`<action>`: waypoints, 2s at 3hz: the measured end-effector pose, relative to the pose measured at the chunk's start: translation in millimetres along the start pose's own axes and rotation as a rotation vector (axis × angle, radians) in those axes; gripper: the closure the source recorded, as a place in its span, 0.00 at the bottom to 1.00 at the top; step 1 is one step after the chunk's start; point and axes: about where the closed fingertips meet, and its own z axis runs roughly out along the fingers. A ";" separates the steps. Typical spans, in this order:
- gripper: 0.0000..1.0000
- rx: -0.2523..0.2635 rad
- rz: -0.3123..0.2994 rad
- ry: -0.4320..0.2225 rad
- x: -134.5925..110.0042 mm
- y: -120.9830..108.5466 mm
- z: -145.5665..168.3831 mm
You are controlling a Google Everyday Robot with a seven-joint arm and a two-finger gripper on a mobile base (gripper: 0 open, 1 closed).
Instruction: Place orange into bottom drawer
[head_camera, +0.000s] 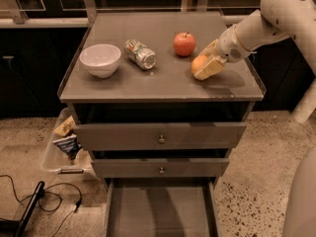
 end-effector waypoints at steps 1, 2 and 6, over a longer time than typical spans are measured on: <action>1.00 0.019 -0.027 -0.023 0.1 10.5 -15.8; 1.00 0.055 -0.077 -0.067 -1.2 32.4 -45.2; 1.00 0.088 -0.166 -0.009 108.6 191.3 -36.4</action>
Offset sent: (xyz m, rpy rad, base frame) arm -0.1126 -0.0373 0.0704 0.0638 -0.2537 0.0770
